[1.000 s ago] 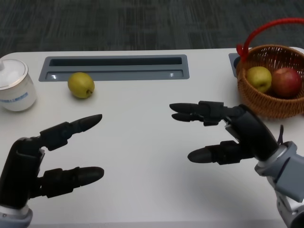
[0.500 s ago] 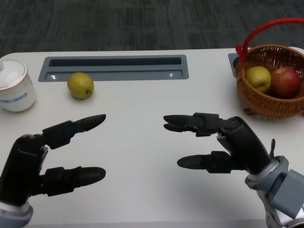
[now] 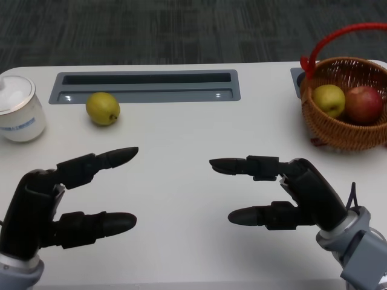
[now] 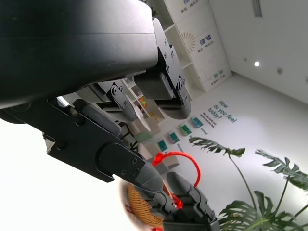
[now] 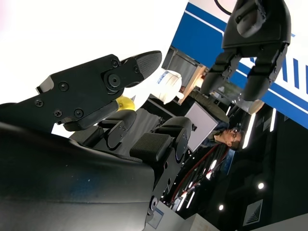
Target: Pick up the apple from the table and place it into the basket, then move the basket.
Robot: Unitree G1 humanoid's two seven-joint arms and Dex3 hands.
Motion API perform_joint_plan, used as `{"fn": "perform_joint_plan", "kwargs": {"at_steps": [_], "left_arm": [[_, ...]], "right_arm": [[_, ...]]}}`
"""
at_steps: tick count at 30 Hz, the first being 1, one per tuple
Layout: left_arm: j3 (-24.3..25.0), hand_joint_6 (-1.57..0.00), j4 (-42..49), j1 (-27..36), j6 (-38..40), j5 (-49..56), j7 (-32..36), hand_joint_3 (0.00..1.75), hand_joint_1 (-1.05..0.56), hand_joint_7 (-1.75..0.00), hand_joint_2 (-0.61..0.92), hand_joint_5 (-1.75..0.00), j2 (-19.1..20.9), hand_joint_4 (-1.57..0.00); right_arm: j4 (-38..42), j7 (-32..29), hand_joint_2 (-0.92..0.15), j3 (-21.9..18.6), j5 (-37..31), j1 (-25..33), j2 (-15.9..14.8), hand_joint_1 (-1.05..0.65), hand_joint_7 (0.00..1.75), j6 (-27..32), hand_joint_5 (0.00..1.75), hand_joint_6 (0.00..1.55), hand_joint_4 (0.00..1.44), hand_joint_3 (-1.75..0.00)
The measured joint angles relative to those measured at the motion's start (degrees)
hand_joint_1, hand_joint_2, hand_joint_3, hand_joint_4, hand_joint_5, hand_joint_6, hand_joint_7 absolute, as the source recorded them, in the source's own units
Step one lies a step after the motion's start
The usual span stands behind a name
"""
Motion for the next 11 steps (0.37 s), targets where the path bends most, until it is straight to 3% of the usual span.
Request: {"fn": "perform_joint_plan", "kwargs": {"at_steps": [11], "left_arm": [[-0.7, -0.81, 1.1, -0.9, -0.8, -1.9, -2.4, 0.0, -0.45, 0.0, 0.72, -0.02, 0.0, -0.87]], "right_arm": [[0.3, -4.2, -0.8, 0.0, -4.3, 0.0, -1.4, -0.45, 0.0, -2.6, 0.0, 0.62, 0.67, 0.0]]}}
